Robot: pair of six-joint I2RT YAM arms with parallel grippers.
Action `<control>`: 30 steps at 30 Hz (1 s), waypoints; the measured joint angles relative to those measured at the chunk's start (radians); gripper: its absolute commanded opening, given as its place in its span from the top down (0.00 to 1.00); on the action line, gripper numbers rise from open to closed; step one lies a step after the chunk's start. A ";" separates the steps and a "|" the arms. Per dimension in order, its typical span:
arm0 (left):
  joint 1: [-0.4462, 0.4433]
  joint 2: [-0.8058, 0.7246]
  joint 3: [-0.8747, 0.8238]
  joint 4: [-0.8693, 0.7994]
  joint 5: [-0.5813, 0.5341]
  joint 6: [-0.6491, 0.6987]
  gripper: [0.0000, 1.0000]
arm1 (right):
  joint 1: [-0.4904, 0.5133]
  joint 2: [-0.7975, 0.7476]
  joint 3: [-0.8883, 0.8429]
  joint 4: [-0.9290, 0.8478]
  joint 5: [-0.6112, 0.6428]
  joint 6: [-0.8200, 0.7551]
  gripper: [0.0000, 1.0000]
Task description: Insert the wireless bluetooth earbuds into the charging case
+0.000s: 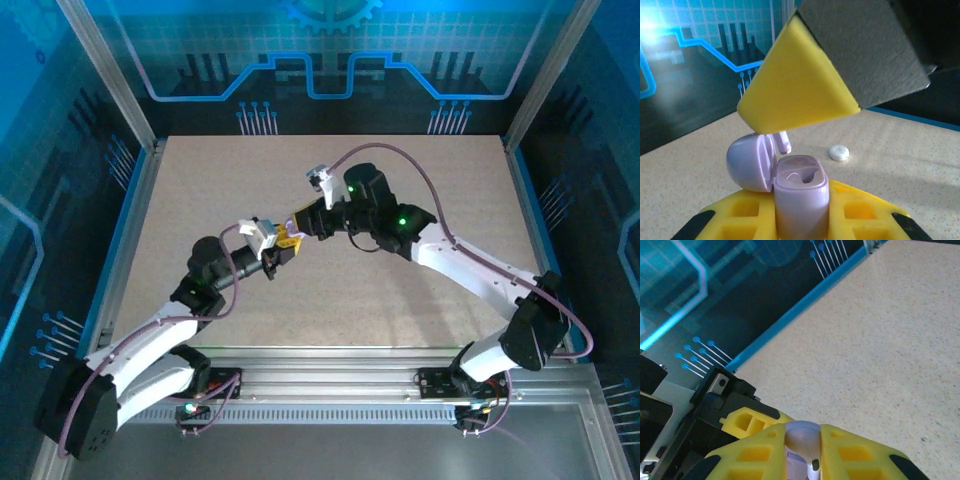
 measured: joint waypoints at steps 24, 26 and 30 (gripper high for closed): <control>-0.002 -0.037 -0.015 0.049 -0.036 0.018 0.82 | -0.005 -0.076 -0.157 0.303 -0.104 0.121 0.79; -0.002 -0.042 -0.015 0.050 -0.038 0.018 0.82 | -0.005 -0.076 -0.159 0.304 -0.104 0.121 0.79; -0.002 -0.049 -0.015 0.050 -0.039 0.018 0.82 | -0.005 -0.076 -0.164 0.307 -0.104 0.124 0.79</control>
